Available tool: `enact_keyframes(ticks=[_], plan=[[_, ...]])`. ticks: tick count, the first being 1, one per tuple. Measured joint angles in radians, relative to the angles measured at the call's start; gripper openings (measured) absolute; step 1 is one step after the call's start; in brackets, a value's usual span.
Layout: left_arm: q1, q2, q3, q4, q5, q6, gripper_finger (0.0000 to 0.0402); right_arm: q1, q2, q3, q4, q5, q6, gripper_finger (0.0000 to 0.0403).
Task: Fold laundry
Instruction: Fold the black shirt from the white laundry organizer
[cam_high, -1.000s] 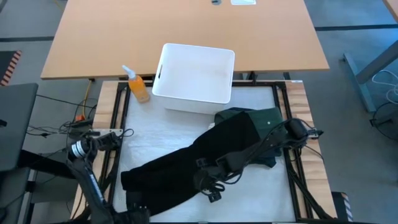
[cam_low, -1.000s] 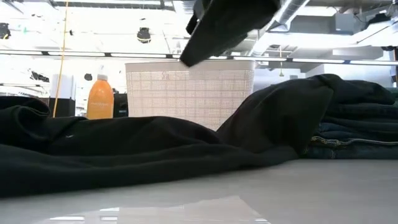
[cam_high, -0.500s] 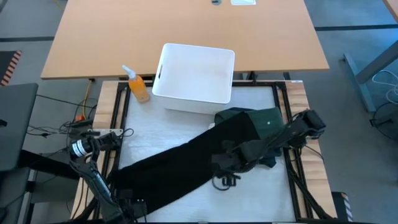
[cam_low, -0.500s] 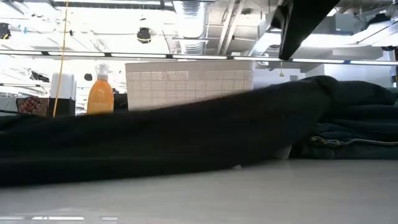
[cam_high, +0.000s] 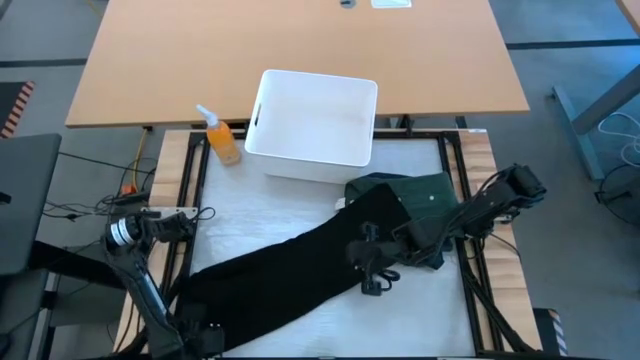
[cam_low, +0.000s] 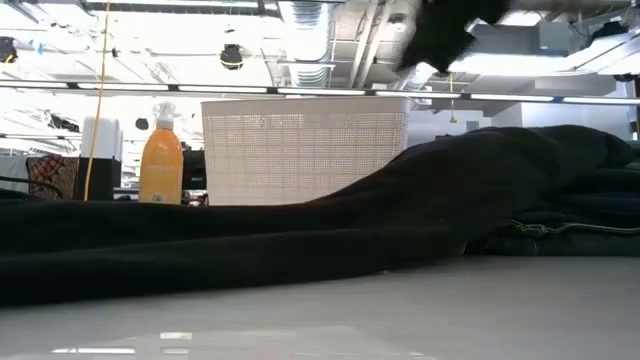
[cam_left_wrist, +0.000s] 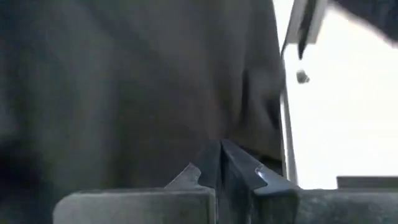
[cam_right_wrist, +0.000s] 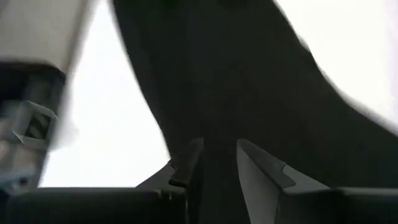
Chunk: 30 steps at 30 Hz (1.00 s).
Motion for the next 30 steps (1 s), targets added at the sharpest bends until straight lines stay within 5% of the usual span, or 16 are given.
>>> enact_keyframes(ticks=[7,10,14,20,30], plan=[[-0.005,-0.158,0.027,-0.171,-0.461,-0.060,0.0000,0.002,0.215,-0.001,0.582,-0.069,-0.209,0.0139],[-0.002,-0.185,-0.004,-0.238,-0.577,-0.145,0.0001,-0.007,0.365,0.064,0.743,-0.070,-0.251,0.0140],[0.024,-0.188,-0.041,-0.267,-0.518,-0.121,0.0023,-0.010,0.528,0.228,0.741,-0.055,-0.348,0.0140],[0.073,-0.187,-0.100,-0.146,-0.392,0.119,0.0102,-0.008,0.652,0.445,0.547,-0.059,-0.392,0.0140],[0.086,-0.187,-0.188,-0.054,-0.440,0.074,0.0187,-0.009,0.667,0.480,0.468,-0.063,-0.387,0.0140]])
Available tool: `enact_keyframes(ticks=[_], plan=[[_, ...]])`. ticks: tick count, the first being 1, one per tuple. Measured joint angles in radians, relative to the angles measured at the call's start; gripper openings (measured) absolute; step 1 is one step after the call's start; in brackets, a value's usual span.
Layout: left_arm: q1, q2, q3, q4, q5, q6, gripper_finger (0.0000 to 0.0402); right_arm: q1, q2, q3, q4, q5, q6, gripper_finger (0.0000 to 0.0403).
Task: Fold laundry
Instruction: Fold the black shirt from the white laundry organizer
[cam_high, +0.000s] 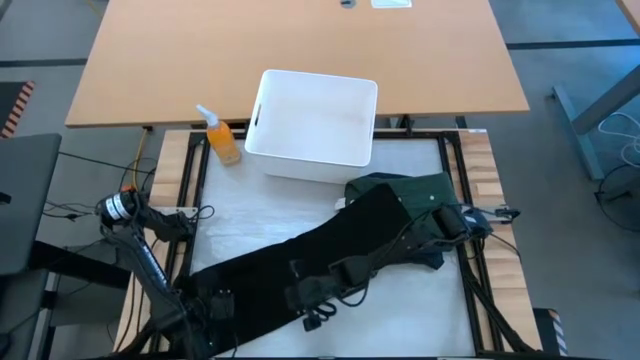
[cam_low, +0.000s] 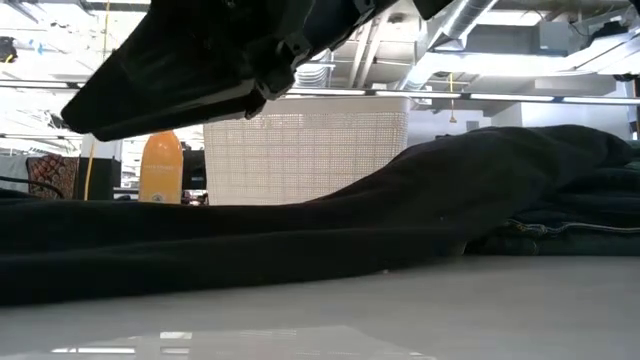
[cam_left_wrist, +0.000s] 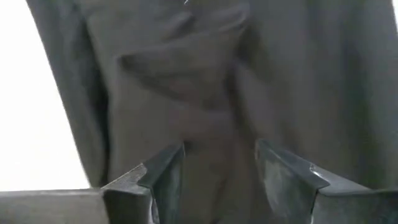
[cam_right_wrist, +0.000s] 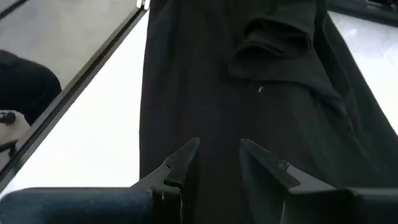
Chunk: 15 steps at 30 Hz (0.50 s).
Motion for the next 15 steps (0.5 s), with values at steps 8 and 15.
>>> enact_keyframes(ticks=[8,15], plan=[[0.031,0.000,-0.024,0.029,-0.007,-0.133,0.0177,-0.007,0.000,0.000,-0.022,-0.001,0.008,0.0139],[0.073,0.000,-0.024,0.007,0.013,-0.179,0.0135,-0.011,0.000,0.000,-0.043,-0.001,0.050,0.0139]])
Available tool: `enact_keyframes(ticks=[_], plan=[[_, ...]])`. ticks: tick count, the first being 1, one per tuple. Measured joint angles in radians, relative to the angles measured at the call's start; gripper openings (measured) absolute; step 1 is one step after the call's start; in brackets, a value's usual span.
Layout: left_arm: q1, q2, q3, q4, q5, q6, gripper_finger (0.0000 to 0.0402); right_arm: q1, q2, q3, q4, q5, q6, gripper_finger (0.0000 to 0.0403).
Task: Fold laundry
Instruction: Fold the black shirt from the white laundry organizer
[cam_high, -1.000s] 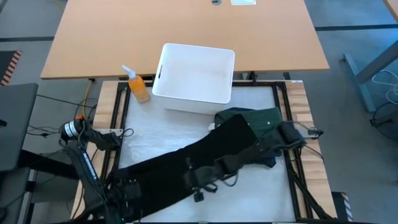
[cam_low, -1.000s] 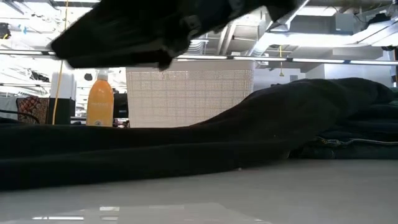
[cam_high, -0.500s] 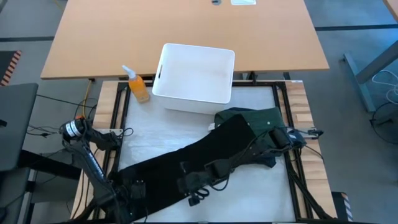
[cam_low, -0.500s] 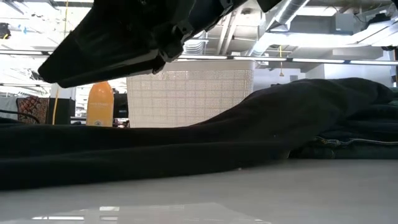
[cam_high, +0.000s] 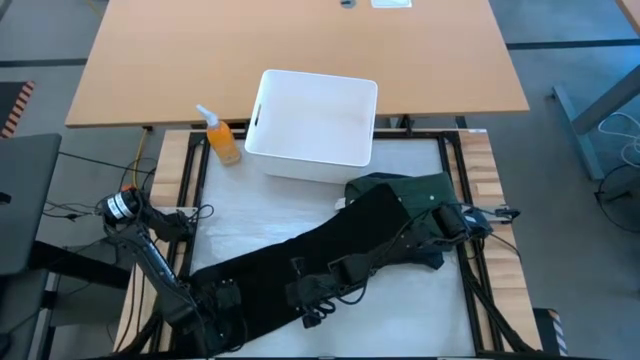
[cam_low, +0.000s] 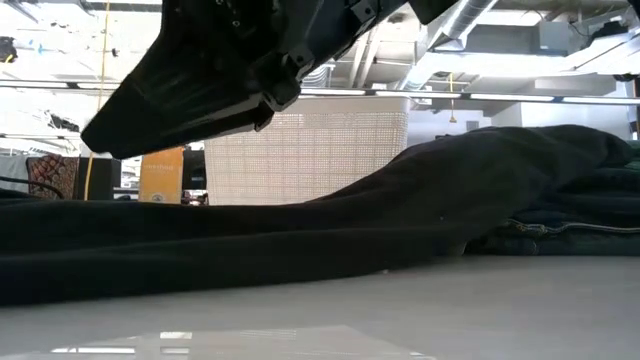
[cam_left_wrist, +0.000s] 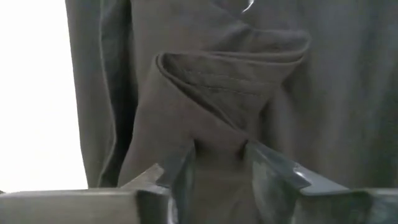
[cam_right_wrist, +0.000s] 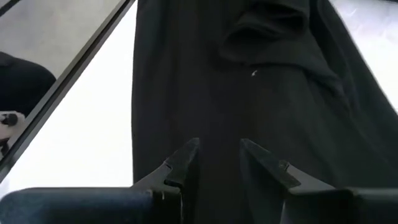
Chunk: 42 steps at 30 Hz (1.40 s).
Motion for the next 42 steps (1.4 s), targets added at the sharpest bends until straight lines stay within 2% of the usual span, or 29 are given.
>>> enact_keyframes(ticks=[7,10,14,19,25,30,36,42], plan=[[0.011,0.000,0.000,0.004,0.009,0.023,0.0015,0.003,0.000,0.000,-0.026,0.000,0.010,0.0139],[0.011,0.000,0.000,0.013,-0.009,0.045,0.0004,0.002,0.000,0.000,-0.027,0.000,0.024,0.0139],[0.012,0.000,0.028,-0.046,0.063,0.106,0.0001,0.003,0.000,0.000,-0.028,-0.002,0.024,0.0139],[0.011,0.000,0.125,-0.157,0.149,0.186,0.0000,0.003,0.000,0.000,-0.045,-0.003,0.025,0.0139],[0.008,-0.001,0.210,-0.048,0.292,0.316,0.0000,0.003,-0.001,-0.001,-0.060,-0.004,0.031,0.0139],[0.000,-0.001,0.210,0.011,0.329,0.333,0.0000,0.003,-0.002,-0.001,-0.058,-0.004,0.031,0.0139],[-0.004,-0.001,0.156,0.011,0.429,0.260,0.0004,0.005,-0.002,-0.001,-0.056,-0.006,0.034,0.0139],[0.000,-0.001,0.130,0.009,0.485,0.259,0.0051,0.008,-0.002,-0.001,-0.031,-0.070,0.068,0.0139]])
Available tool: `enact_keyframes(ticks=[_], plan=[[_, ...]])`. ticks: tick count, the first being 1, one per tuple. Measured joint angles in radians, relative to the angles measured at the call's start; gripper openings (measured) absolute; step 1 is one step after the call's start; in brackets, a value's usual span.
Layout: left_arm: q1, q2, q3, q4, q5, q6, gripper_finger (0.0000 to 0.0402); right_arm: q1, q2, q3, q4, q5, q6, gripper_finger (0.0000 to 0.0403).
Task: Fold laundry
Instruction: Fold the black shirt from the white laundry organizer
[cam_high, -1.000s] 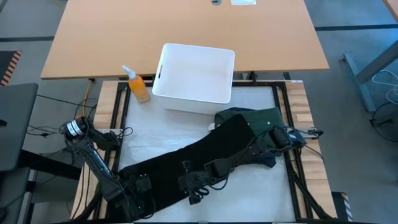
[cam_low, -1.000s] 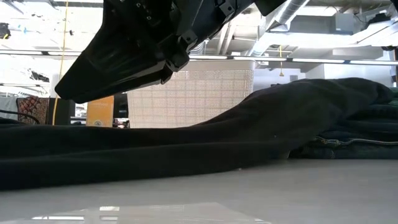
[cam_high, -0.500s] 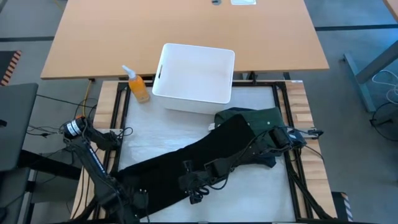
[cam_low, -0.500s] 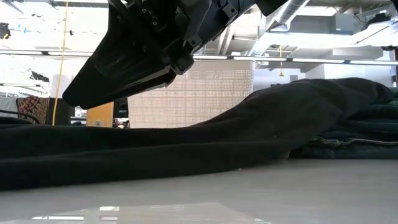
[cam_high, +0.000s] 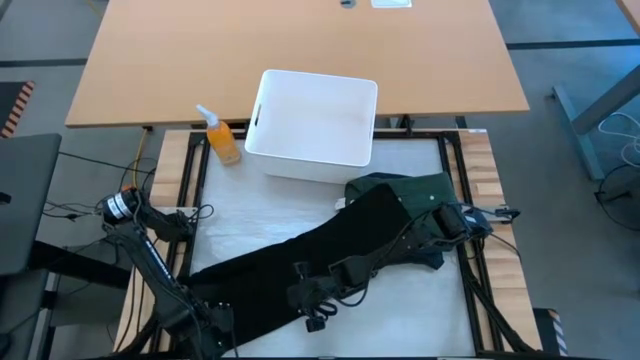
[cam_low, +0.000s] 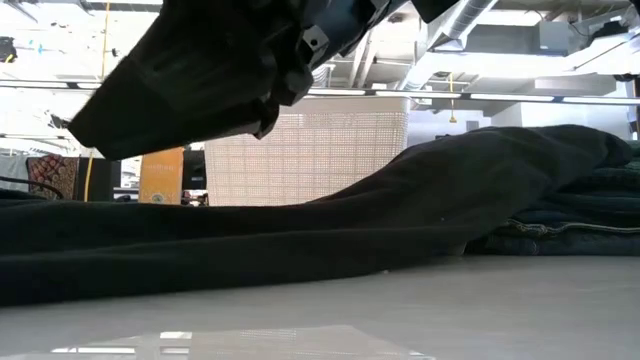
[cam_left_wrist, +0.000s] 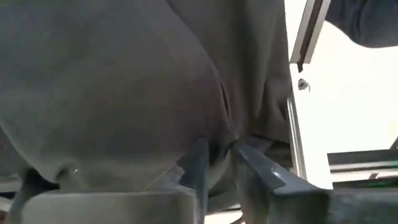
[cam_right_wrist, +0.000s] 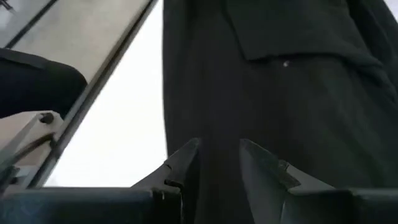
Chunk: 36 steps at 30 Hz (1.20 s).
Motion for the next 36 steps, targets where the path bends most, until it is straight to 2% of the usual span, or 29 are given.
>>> enact_keyframes(ticks=[3,7,10,13,19,21,23,26,29,32,36], plan=[[0.015,0.000,0.000,0.002,0.051,-0.001,0.0079,0.001,0.000,0.000,0.015,-0.011,-0.001,0.0139],[0.053,0.000,0.000,-0.041,0.205,0.000,0.0105,-0.001,0.000,0.000,0.026,-0.011,-0.005,0.0139],[0.074,0.000,0.000,-0.099,0.218,0.002,0.0113,-0.008,-0.016,0.000,-0.063,-0.012,-0.048,0.0139],[0.076,0.000,0.000,-0.112,0.056,0.051,0.0114,-0.018,-0.094,0.006,-0.289,-0.011,-0.043,0.0139],[0.081,0.000,-0.018,0.036,-0.539,0.131,0.0114,-0.024,-0.329,0.007,-0.796,0.021,0.096,0.0139],[0.100,0.000,-0.054,0.118,-0.676,0.165,0.0114,-0.010,-0.420,-0.044,-0.913,0.083,0.163,0.0139],[0.131,0.000,-0.096,0.220,-0.771,0.211,0.0114,0.004,-0.531,-0.128,-0.989,0.197,0.269,0.0139],[0.193,0.000,-0.169,0.389,-0.842,0.292,0.0114,-0.018,-0.726,-0.296,-1.013,0.334,0.507,0.0139],[0.253,0.000,-0.230,0.561,-0.822,0.396,0.0114,-0.093,-0.900,-0.452,-0.992,0.368,0.696,0.0141],[0.298,0.000,-0.265,0.682,-0.764,0.473,0.0114,-0.175,-1.036,-0.566,-0.978,0.346,0.807,0.0154],[0.328,0.000,-0.272,0.753,-0.739,0.510,0.0114,-0.274,-1.148,-0.675,-0.978,0.255,0.822,0.0192]])
